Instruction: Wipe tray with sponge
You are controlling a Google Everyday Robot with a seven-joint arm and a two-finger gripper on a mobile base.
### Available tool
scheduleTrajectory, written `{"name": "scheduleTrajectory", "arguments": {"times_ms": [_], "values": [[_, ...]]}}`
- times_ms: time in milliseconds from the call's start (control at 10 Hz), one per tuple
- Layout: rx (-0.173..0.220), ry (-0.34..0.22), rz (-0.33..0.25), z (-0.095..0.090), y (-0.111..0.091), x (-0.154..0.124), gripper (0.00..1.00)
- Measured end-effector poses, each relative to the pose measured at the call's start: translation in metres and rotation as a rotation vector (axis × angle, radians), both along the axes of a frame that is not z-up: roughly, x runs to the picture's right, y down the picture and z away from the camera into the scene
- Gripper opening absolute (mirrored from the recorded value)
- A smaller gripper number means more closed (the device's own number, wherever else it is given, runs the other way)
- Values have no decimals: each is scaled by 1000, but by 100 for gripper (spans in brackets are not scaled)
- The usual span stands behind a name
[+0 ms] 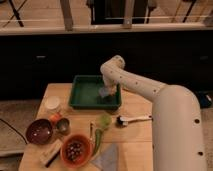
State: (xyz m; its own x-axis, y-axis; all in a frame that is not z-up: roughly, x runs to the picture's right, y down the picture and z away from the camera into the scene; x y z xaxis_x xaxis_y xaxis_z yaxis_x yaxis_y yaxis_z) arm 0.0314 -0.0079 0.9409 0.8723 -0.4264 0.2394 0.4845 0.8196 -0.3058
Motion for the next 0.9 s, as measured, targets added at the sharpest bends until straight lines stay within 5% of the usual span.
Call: {"name": "scheduleTrajectory", "arguments": {"times_ms": [900], "values": [[-44, -48, -137, 5, 6, -38, 1]]}}
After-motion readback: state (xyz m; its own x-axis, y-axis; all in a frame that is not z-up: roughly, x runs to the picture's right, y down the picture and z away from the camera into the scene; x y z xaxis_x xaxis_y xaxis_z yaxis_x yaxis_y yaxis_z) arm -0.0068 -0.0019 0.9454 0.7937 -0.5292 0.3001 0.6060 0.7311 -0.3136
